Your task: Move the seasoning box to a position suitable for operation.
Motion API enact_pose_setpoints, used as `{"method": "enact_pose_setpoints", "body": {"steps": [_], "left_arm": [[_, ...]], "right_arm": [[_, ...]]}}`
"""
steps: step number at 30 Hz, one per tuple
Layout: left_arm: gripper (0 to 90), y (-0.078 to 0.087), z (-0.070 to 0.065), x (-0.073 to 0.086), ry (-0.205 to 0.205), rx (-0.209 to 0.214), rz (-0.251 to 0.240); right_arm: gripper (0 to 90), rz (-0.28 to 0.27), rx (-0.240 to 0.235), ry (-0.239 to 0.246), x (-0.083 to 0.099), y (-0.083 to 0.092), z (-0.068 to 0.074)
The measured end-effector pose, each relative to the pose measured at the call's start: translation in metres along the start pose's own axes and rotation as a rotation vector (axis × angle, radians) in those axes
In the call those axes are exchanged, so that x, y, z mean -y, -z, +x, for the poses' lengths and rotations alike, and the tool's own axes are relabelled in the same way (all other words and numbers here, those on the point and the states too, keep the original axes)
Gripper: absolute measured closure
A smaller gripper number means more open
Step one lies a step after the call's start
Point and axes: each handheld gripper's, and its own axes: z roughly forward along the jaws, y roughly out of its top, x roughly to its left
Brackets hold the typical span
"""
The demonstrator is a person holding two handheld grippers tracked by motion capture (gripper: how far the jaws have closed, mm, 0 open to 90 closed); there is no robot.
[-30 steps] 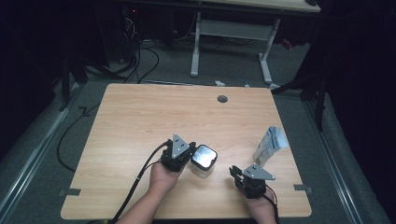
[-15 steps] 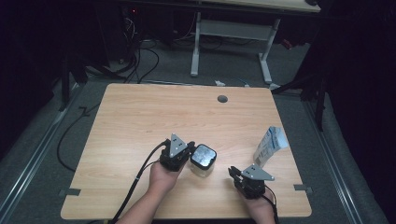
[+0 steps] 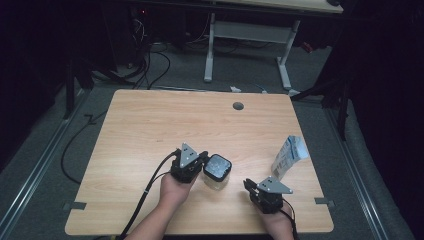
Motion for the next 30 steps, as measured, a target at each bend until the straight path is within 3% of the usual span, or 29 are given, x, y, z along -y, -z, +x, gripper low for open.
{"method": "enact_pose_setpoints", "body": {"steps": [30], "left_arm": [[90.0,-0.0006,0.0008,0.0031,0.02,0.007,-0.012]], "right_arm": [[86.5,-0.009,-0.004,0.01,-0.0014,-0.0001,0.0029]]}}
